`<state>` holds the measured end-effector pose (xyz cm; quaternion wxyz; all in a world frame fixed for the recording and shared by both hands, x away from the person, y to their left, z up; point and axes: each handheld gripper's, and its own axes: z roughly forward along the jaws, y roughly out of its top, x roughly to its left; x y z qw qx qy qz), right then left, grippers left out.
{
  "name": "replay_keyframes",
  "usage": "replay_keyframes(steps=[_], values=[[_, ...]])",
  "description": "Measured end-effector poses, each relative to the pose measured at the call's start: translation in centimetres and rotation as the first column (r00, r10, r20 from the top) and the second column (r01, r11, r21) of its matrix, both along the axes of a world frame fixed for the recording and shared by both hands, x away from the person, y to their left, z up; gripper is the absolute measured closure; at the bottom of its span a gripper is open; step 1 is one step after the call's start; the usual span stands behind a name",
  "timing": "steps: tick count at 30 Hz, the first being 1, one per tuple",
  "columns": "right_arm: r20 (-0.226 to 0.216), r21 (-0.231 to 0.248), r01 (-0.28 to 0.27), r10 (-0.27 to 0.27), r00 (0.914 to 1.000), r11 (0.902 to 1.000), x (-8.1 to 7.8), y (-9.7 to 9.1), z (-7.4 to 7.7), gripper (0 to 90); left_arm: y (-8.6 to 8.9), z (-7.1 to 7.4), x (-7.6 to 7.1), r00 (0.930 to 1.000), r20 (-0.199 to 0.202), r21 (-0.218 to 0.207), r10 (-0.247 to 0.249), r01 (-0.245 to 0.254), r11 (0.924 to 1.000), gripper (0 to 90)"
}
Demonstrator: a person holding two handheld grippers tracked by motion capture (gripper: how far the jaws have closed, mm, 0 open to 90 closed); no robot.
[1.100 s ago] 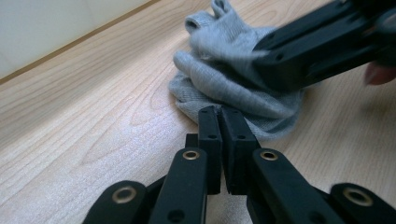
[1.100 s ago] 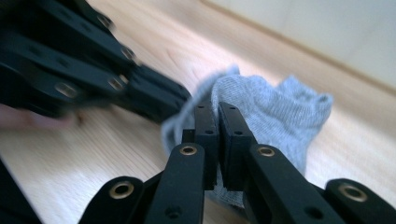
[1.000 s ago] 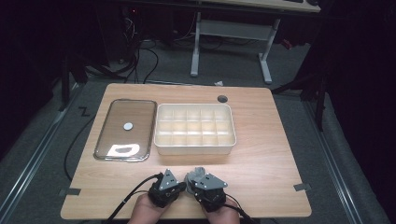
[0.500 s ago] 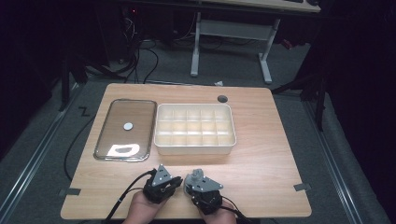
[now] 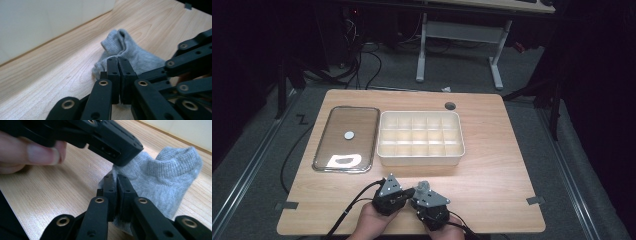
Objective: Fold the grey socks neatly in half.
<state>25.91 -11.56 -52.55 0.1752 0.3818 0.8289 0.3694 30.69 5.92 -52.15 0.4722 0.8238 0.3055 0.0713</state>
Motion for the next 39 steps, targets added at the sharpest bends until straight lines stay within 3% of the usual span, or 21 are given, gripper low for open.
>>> replay_keyframes(steps=[2, 6, 7, 10, 12, 17, 19, 24, 27, 29, 32, 36, 39], values=[[0.000, 0.000, -0.002, 0.002, 1.0000, 1.0000, 0.0, 0.0, 0.0, 86.9, -0.1, -0.2, 0.2, 0.9999, -0.017, 0.008, 0.004, -0.004, 1.0000, 88.8], [-0.020, 0.019, -0.015, 0.015, 0.9997, 0.9997, 0.1, -0.2, 0.4, 81.6, -0.3, -0.7, 0.4, 0.9999, -0.013, 0.033, 0.002, -0.002, 0.9995, 89.3], [0.012, 0.074, -0.016, 0.015, 0.9998, 0.9972, -0.4, -0.9, 1.7, 81.4, -0.3, -0.8, 0.5, 0.9999, -0.015, 0.031, 0.003, -0.002, 0.9995, 89.3], [0.044, 0.101, 0.001, -0.006, 0.9990, 0.9949, -0.6, -1.9, 2.8, 82.0, -0.3, -0.8, 0.5, 0.9999, -0.013, 0.031, 0.004, -0.003, 0.9995, 89.3], [0.061, 0.080, 0.024, -0.029, 0.9977, 0.9965, -0.4, -2.9, 3.2, 82.1, -0.3, -0.8, 0.5, 0.9999, -0.011, 0.030, 0.004, -0.003, 0.9995, 89.3], [0.024, 0.055, 0.045, -0.046, 0.9986, 0.9975, 0.1, -3.7, 1.7, 81.9, -0.3, -0.8, 0.7, 1.0000, -0.003, 0.031, 0.009, -0.009, 0.9995, 89.3], [0.007, 0.015, 0.051, -0.051, 0.9987, 0.9986, 0.4, -3.5, 0.8, 81.5, -0.3, -0.9, 0.8, 0.9999, 0.004, 0.032, 0.010, -0.010, 0.9995, 89.3], [-0.006, 0.032, 0.066, -0.066, 0.9978, 0.9973, 0.6, -3.6, 0.2, 81.6, -0.1, -0.7, 0.8, 0.9996, 0.018, 0.036, 0.023, -0.023, 0.9991, 89.0], [-0.015, 0.049, 0.067, -0.067, 0.9977, 0.9965, 0.7, -3.7, 0.0, 82.3, -0.1, 0.5, 0.0, 0.9990, 0.038, -0.004, 0.022, -0.022, 0.9998, 86.4], [-0.018, 0.061, 0.065, -0.064, 0.9978, 0.9960, 0.8, -3.9, -0.1, 82.4, -0.8, 1.4, -1.0, 0.9981, 0.059, -0.035, -0.016, 0.018, 0.9992, 85.8], [-0.018, 0.065, 0.066, -0.065, 0.9977, 0.9957, 0.7, -3.9, -0.1, 82.5, -1.2, 1.3, -1.3, 0.9984, 0.044, -0.054, -0.037, 0.039, 0.9978, 86.0], [-0.020, 0.067, 0.069, -0.068, 0.9975, 0.9954, 0.7, -3.9, -0.1, 82.5, -1.7, 0.0, -1.2, 0.9987, 0.023, -0.013, -0.046, 0.046, 0.9988, 86.0], [-0.020, 0.072, 0.065, -0.064, 0.9978, 0.9953, 0.7, -4.0, -0.2, 82.6, -1.9, -0.6, -1.2, 0.9984, 0.031, 0.033, -0.046, 0.045, 0.9984, 86.0]])
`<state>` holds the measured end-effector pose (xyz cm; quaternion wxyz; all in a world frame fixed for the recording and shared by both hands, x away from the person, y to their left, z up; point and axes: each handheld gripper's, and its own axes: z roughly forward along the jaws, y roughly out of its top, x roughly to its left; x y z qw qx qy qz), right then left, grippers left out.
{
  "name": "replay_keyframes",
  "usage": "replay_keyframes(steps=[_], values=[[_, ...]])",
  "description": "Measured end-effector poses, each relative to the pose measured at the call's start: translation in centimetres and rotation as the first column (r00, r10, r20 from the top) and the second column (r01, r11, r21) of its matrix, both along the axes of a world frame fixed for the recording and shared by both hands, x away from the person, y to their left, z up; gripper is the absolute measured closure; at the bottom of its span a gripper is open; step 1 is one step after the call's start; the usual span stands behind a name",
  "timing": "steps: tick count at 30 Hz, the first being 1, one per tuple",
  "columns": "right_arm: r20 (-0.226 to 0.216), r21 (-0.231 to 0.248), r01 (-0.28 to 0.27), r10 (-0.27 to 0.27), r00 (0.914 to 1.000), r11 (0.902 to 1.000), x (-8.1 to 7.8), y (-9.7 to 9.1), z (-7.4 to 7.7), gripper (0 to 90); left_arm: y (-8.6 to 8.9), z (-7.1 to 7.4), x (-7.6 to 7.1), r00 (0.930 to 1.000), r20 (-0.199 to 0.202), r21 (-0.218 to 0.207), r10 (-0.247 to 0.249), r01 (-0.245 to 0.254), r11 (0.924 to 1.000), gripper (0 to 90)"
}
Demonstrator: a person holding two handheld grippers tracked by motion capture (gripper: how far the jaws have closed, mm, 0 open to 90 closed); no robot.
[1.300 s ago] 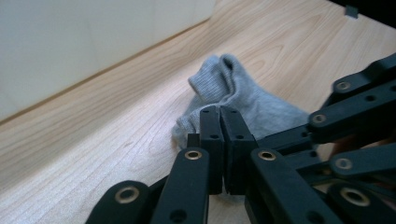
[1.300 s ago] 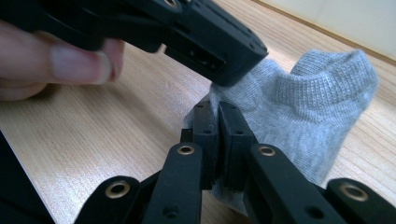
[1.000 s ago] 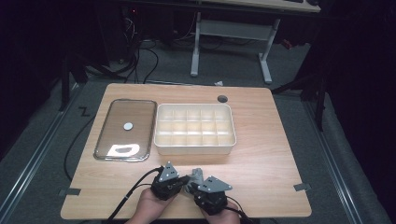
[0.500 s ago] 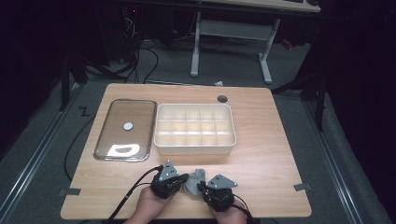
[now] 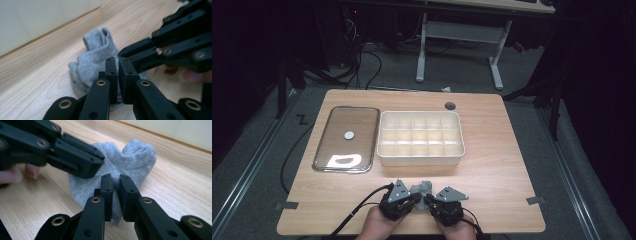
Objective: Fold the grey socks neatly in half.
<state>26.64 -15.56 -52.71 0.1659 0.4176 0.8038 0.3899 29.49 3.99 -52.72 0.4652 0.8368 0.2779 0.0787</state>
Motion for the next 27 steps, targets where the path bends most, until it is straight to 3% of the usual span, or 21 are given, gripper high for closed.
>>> replay_keyframes(steps=[6, 14, 16, 19, 21, 23, 24, 27], values=[[0.006, -0.001, -0.003, 0.003, 1.0000, 1.0000, 0.0, -0.1, -0.1, 82.8, 0.6, -0.4, 0.1, 0.9996, 0.023, 0.065, 0.019, -0.020, 0.9977, 90.0], [-0.002, 0.007, 0.007, -0.007, 1.0000, 0.9999, -0.1, -0.1, -0.1, 82.4, 0.9, -0.5, 0.1, 0.9996, 0.015, 0.058, 0.025, -0.025, 0.9980, 90.0], [-0.021, 0.001, 0.029, -0.029, 0.9994, 0.9996, -0.1, 0.1, 0.4, 76.5, 0.9, -0.5, 0.1, 0.9994, 0.016, 0.057, 0.031, -0.031, 0.9979, 90.0], [0.001, 0.058, 0.051, -0.051, 0.9987, 0.9970, -0.6, -0.2, 1.6, 69.2, 0.9, -0.5, 0.1, 0.9994, 0.015, 0.055, 0.031, -0.032, 0.9980, 89.6], [-0.009, 0.071, 0.078, -0.078, 0.9969, 0.9944, -0.6, -0.3, 1.8, 65.3, 0.9, -0.5, 0.1, 0.9994, 0.014, 0.054, 0.030, -0.031, 0.9981, 89.4], [-0.033, 0.063, 0.094, -0.092, 0.9952, 0.9936, -0.5, -0.5, 1.5, 62.1, 0.9, -0.5, 0.1, 0.9995, 0.014, 0.054, 0.030, -0.031, 0.9981, 89.2], [-0.066, 0.061, 0.111, -0.107, 0.9920, 0.9919, -0.3, -0.6, 1.0, 57.9, 0.9, -0.5, 0.1, 0.9995, 0.014, 0.053, 0.030, -0.030, 0.9981, 89.2], [-0.090, 0.068, 0.122, -0.116, 0.9892, 0.9902, -0.2, -0.7, 0.5, 56.4, 0.9, -0.5, 0.1, 0.9994, 0.017, 0.055, 0.029, -0.030, 0.9980, 89.1]])
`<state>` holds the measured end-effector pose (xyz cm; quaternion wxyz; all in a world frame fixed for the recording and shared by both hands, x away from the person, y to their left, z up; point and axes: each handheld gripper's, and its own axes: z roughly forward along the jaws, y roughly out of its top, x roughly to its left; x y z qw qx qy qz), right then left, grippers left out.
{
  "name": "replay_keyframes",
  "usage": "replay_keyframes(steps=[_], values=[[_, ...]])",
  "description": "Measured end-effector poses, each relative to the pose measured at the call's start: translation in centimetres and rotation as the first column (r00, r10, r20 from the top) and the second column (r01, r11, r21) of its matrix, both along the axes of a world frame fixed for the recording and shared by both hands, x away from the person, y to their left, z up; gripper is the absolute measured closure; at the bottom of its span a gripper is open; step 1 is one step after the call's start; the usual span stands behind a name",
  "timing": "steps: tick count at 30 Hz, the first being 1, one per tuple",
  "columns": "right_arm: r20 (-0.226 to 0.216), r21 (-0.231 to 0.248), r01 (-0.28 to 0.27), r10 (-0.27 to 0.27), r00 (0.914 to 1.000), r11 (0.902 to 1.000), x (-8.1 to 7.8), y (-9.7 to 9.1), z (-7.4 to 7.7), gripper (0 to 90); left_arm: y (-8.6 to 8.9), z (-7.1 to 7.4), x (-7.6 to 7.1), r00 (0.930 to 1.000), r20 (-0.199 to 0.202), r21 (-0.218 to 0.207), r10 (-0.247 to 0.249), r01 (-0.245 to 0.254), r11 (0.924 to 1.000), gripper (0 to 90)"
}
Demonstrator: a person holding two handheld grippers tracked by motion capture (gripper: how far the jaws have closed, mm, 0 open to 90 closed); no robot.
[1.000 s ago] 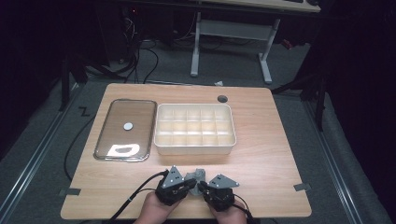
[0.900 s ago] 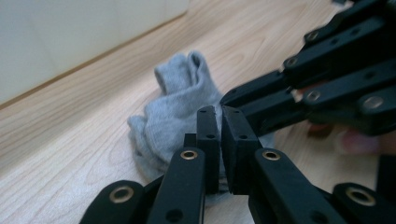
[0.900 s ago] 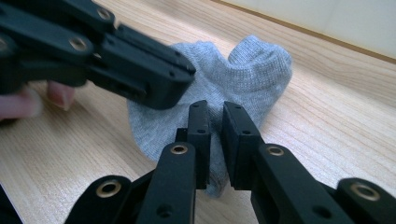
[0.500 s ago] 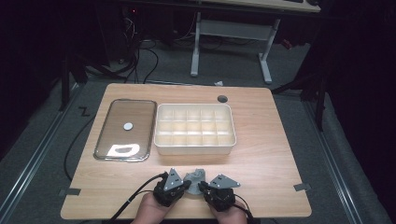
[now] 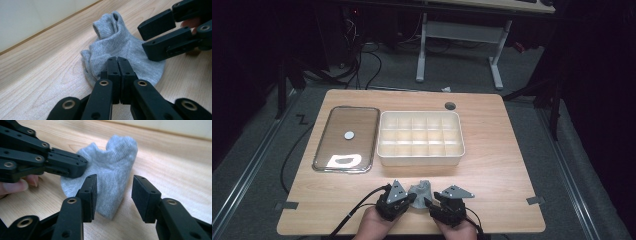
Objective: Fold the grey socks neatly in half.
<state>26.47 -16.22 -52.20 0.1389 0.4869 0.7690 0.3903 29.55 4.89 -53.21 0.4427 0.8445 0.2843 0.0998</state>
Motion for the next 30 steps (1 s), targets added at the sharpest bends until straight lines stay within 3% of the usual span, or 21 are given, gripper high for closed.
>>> replay_keyframes(steps=[6, 7, 8, 12, 15, 19, 30], values=[[-0.022, 0.017, 0.003, -0.002, 0.9998, 0.9998, 0.3, 0.2, -0.5, 57.0, 0.0, 0.0, 0.0, 1.0000, 0.004, 0.002, 0.001, -0.001, 1.0000, 89.1], [-0.050, 0.033, 0.001, 0.000, 0.9988, 0.9995, 0.4, 0.2, -0.6, 57.4, 0.0, 0.0, -0.1, 1.0000, 0.004, 0.004, -0.001, 0.001, 1.0000, 89.1], [-0.050, 0.033, 0.001, 0.000, 0.9988, 0.9995, 0.4, 0.2, -0.6, 57.4, 0.0, 0.0, -0.1, 1.0000, 0.005, 0.004, -0.001, 0.001, 1.0000, 89.1], [-0.068, 0.057, -0.015, 0.018, 0.9975, 0.9983, 0.6, 0.4, -0.7, 68.6, 0.0, 0.0, -0.1, 0.9999, 0.012, 0.012, -0.003, 0.003, 0.9999, 89.1], [-0.041, 0.022, -0.026, 0.027, 0.9988, 0.9994, 0.3, 0.7, -0.4, 78.2, -0.1, 0.0, -0.2, 0.9999, 0.016, 0.012, -0.002, 0.002, 0.9999, 89.1], [-0.035, 0.006, -0.027, 0.028, 0.9990, 0.9996, 0.2, 0.9, 0.0, 79.5, -0.1, 0.0, -0.2, 0.9998, 0.021, 0.016, -0.006, 0.006, 0.9999, 89.3], [0.036, -0.031, -0.066, 0.067, 0.9971, 0.9973, -0.6, 2.2, 1.6, 79.9, -0.2, 0.0, -0.3, 0.9997, 0.026, 0.021, -0.006, 0.006, 0.9998, 89.6]])
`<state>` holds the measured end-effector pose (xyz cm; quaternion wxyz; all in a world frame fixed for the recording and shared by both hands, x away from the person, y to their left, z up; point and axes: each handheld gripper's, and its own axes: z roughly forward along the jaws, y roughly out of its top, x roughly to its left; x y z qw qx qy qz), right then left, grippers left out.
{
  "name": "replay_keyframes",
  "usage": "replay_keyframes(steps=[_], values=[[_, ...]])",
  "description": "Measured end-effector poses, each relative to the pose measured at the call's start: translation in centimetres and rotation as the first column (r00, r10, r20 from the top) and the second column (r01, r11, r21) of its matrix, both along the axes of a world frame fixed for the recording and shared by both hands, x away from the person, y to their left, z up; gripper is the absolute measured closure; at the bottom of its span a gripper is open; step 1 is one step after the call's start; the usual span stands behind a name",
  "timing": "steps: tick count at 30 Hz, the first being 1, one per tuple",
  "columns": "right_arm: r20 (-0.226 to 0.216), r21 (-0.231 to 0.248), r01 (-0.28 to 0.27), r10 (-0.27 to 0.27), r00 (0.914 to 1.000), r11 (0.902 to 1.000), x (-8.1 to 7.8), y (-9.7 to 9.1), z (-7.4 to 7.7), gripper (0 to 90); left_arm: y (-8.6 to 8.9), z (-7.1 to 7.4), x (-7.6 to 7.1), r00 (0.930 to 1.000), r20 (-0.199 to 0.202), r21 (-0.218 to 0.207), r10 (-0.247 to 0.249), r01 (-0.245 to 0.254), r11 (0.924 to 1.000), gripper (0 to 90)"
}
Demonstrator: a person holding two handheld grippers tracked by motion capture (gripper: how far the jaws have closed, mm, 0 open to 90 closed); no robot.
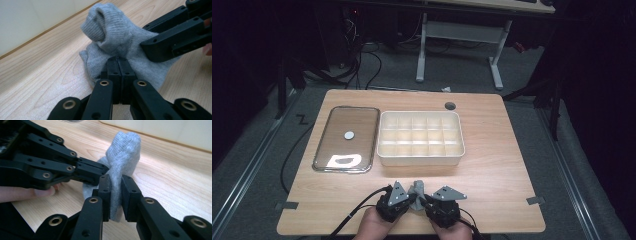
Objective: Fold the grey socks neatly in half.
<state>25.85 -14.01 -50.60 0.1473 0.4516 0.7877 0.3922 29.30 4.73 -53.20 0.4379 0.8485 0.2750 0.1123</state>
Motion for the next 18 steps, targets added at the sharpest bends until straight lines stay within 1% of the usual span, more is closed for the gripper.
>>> replay_keyframes(steps=[6, 9, 11, 13, 15, 16, 17, 18], values=[[-0.005, -0.016, -0.018, 0.018, 0.9998, 0.9997, 0.2, 0.4, 0.0, 78.5, 0.0, 0.0, 0.1, 1.0000, -0.006, -0.001, 0.001, -0.001, 1.0000, 89.9], [0.003, -0.002, -0.015, 0.015, 0.9999, 0.9999, 0.3, -0.4, 0.4, 72.3, 0.0, 0.0, 0.1, 1.0000, -0.006, -0.002, -0.001, 0.001, 1.0000, 89.9], [0.022, 0.018, 0.008, -0.008, 0.9997, 0.9998, 0.2, -1.2, 0.8, 69.6, 0.0, 0.0, 0.1, 1.0000, -0.007, -0.002, -0.001, 0.001, 1.0000, 89.9], [0.037, 0.018, 0.038, -0.038, 0.9986, 0.9991, 0.3, -2.0, 1.0, 67.5, 0.0, 0.0, 0.1, 1.0000, -0.008, -0.002, -0.002, 0.002, 1.0000, 89.9], [0.054, 0.009, 0.069, -0.069, 0.9962, 0.9976, 0.4, -2.7, 1.0, 67.2, 0.0, 0.0, 0.1, 1.0000, -0.008, -0.003, -0.001, 0.001, 1.0000, 89.8], [0.059, -0.002, 0.076, -0.076, 0.9954, 0.9971, 0.5, -2.9, 0.9, 67.8, 0.0, 0.0, 0.1, 1.0000, -0.008, -0.003, -0.002, 0.002, 1.0000, 89.9], [0.060, -0.034, 0.080, -0.078, 0.9952, 0.9962, 0.7, -3.0, 0.6, 67.8, 0.0, 0.0, 0.1, 1.0000, -0.008, -0.002, -0.002, 0.002, 1.0000, 89.8], [0.052, -0.047, 0.086, -0.083, 0.9952, 0.9952, 0.8, -3.0, 0.4, 69.2, 0.0, 0.0, 0.1, 1.0000, -0.007, -0.002, -0.003, 0.003, 1.0000, 89.8]])
